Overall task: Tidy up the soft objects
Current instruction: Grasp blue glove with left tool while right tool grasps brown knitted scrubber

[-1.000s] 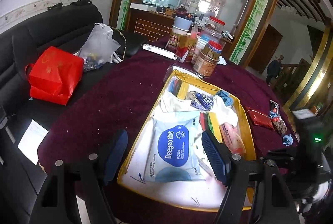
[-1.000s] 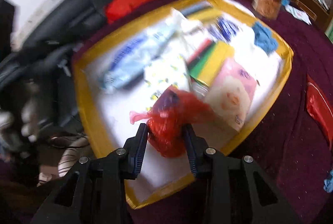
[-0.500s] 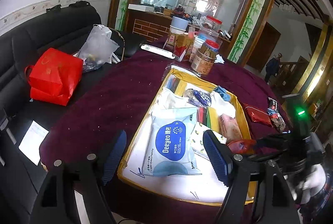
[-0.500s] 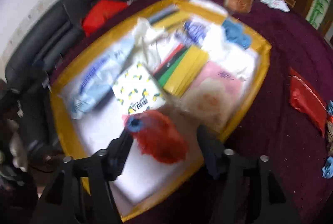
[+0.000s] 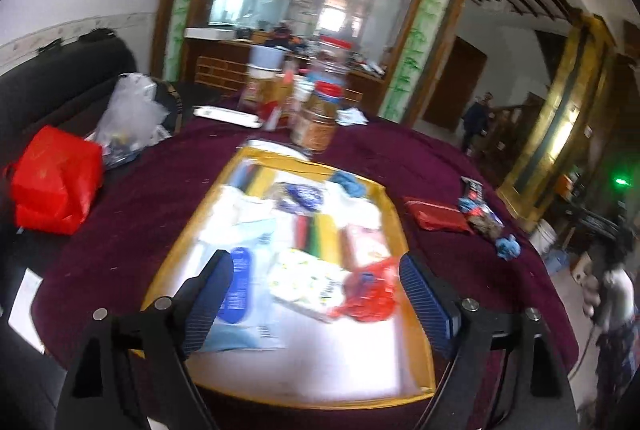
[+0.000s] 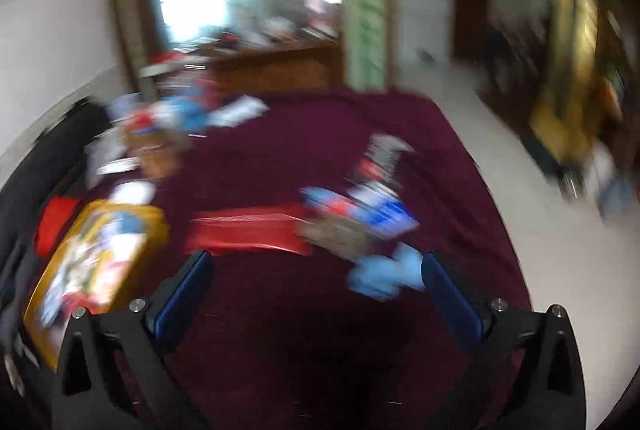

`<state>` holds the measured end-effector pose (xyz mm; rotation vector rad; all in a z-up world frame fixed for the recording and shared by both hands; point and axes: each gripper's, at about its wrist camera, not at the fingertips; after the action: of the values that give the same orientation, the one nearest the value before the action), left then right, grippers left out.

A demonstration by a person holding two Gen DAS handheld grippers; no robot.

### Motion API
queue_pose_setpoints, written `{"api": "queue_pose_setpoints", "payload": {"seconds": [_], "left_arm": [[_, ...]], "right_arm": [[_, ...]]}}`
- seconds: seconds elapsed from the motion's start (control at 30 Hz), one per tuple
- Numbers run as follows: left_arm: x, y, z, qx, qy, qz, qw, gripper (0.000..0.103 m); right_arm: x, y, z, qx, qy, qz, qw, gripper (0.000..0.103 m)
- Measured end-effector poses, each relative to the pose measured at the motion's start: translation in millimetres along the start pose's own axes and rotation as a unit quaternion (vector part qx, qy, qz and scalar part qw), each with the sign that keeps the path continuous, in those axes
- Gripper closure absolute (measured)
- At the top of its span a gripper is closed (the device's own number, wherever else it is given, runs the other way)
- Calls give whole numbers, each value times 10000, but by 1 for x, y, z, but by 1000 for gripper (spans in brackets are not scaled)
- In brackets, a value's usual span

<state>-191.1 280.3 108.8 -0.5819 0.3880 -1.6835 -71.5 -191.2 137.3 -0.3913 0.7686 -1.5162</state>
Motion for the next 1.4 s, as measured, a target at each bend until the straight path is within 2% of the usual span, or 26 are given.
{"api": "queue_pose_setpoints", "payload": {"seconds": [0.07, 0.17, 0.37, 0.4, 0.43, 0.47, 0.53, 0.57, 0.6, 0.63, 0.67, 0.7, 0.77, 0.8, 0.87, 0.97, 1.03, 1.1, 1.2, 1.27, 1.4], "left_arm": [[16, 4, 1, -43, 180, -99, 9998, 15], [32, 6, 3, -104, 332, -184, 9992, 15], [54, 1, 1, -198, 513, -127, 9984, 15], [56, 0, 1, -204, 532, -97, 9983, 15], [58, -1, 1, -211, 546, -71, 9983, 15], [59, -2, 1, -219, 555, -46, 9982, 15], [62, -3, 1, -221, 567, -20, 9981, 15], [63, -4, 2, -216, 583, -14, 9981, 15], [64, -3, 2, -211, 604, -22, 9980, 15], [66, -2, 2, -208, 628, -38, 9978, 15], [67, -1, 2, -210, 656, -61, 9976, 15], [70, 2, 3, -221, 702, -108, 9972, 15], [75, 9, 4, -253, 753, -193, 9967, 15], [79, 14, 4, -294, 768, -256, 9963, 15], [87, 22, 4, -377, 775, -373, 9956, 15], [103, 27, 0, -468, 907, -529, 9934, 15], [111, 25, -1, -490, 1052, -543, 9918, 15], [117, 24, -2, -523, 1108, -585, 9907, 15], [122, 25, -1, -625, 1058, -722, 9898, 15], [128, 27, 0, -674, 1052, -832, 9887, 15], [153, 41, 1, -792, 1172, -1165, 9831, 15]], "right_arm": [[32, 19, 5, -205, 335, -228, 9990, 0], [57, 55, 7, -486, 607, -261, 9966, 1], [66, 120, 12, -864, 815, -311, 9924, 3], [66, 133, 12, -984, 859, -353, 9908, 4], [68, 142, 9, -1086, 878, -302, 9897, 11], [66, 150, 5, -1302, 893, -82, 9874, 19], [61, 154, -5, -1711, 843, 505, 9803, 20], [53, 147, -12, -1858, 688, 945, 9756, 21], [49, 141, -17, -2052, 649, 1496, 9650, 21], [44, 130, -22, -2257, 709, 2259, 9450, 21], [40, 115, -23, -2219, 675, 2650, 9359, 21], [38, 105, -21, -2080, 583, 2658, 9395, 21], [33, 88, -13, -1658, 327, 2061, 9638, 20], [29, 85, -8, -1383, 100, 1457, 9796, 20], [21, 87, -4, -1134, -234, 766, 9903, 21], [0, 109, -2, -895, -932, 32, 9916, 21], [-17, 123, -3, -869, -1255, -168, 9881, 22], [-27, 139, -3, -924, -1460, -248, 9847, 28], [-33, 158, -6, -868, -1755, -788, 9775, 35], [-29, 155, -6, -848, -1662, -761, 9795, 43], [-8, 143, -3, -895, -1094, -492, 9887, 51]]}}
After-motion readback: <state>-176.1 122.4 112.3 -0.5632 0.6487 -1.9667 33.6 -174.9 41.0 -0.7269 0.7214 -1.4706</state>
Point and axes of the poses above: each gripper's, at about its wrist camera, not at the fingertips, and y roughly the way its jaws point, x to its right, z to its top, and after that the axes turned 9 degrees about y, right-handed
